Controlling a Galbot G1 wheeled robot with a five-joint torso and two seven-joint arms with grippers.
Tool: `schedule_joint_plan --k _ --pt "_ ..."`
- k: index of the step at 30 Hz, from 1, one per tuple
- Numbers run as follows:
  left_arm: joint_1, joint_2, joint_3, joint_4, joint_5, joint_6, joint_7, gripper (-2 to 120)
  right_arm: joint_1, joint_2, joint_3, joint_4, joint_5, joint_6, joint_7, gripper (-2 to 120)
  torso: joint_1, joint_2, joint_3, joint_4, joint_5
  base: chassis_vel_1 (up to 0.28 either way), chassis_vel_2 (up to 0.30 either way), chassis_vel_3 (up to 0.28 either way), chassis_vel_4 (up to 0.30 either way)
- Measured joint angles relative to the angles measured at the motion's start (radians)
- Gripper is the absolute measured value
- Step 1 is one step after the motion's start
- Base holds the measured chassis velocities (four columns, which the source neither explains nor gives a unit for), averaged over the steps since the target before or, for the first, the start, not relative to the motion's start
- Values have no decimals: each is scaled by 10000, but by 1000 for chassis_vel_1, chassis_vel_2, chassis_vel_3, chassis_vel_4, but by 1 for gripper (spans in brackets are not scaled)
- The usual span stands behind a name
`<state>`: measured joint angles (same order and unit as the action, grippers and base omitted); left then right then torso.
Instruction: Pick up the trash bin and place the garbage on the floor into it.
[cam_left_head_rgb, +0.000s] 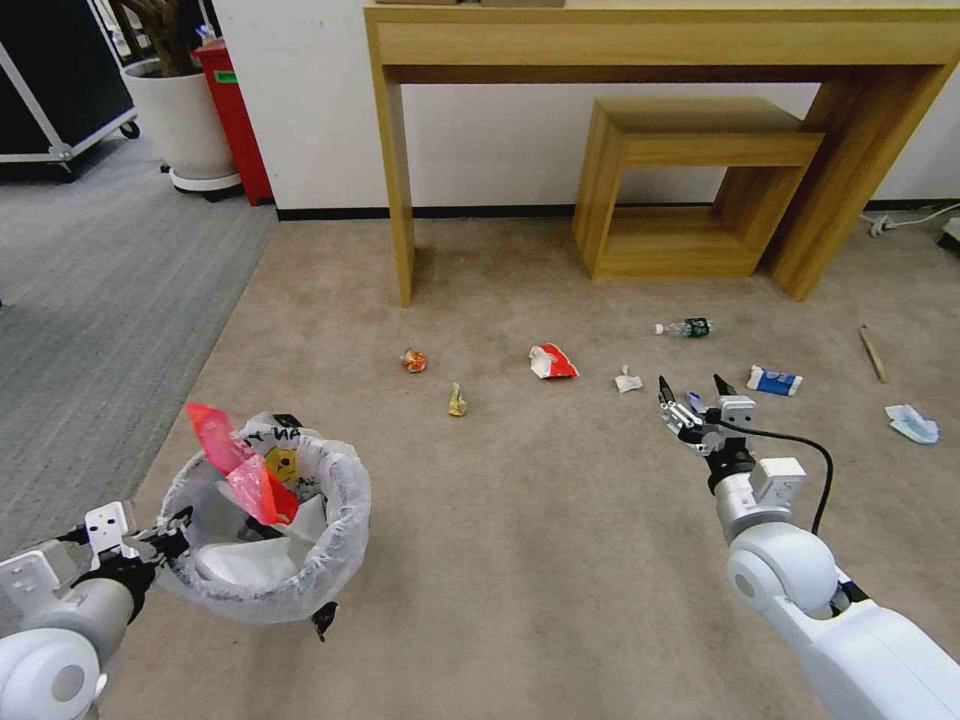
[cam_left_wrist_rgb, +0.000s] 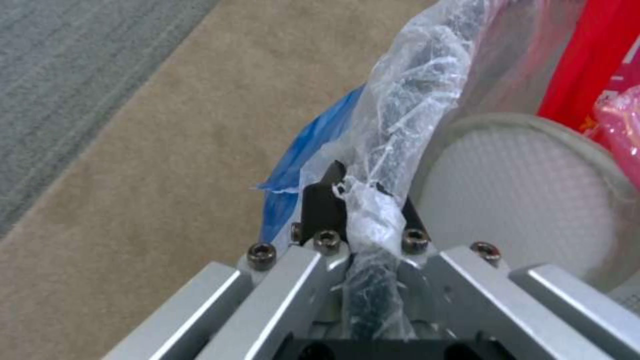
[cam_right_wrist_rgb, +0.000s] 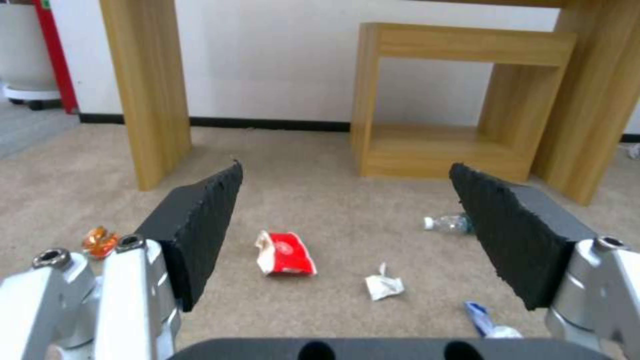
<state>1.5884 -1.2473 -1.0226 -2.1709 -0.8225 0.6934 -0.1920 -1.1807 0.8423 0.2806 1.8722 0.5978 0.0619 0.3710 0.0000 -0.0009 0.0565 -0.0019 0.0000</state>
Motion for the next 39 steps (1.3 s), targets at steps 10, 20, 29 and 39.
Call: schedule_joint_plan --k 10,20,29,39 --pt "-24 99 -219 97 -221 -5 3 1 9 3 -67 1 -63 240 -44 86 0 1 0 -3 1 5 6 1 -2" --pt "-39 166 -393 189 -332 3 26 1 -33 -5 -4 113 -289 -36 -73 88 0 0 0 -3 0 0 0 0 0" --pt "6 198 -441 221 -364 5 101 1 -34 55 -3 132 -336 -170 -46 86 0 0 -2 -2 0 -47 50 52 -40" --pt "4 205 -412 277 -346 -16 169 1 10 151 -75 95 -364 -186 -38 86 1 0 -1 -2 2 -212 194 212 -194"
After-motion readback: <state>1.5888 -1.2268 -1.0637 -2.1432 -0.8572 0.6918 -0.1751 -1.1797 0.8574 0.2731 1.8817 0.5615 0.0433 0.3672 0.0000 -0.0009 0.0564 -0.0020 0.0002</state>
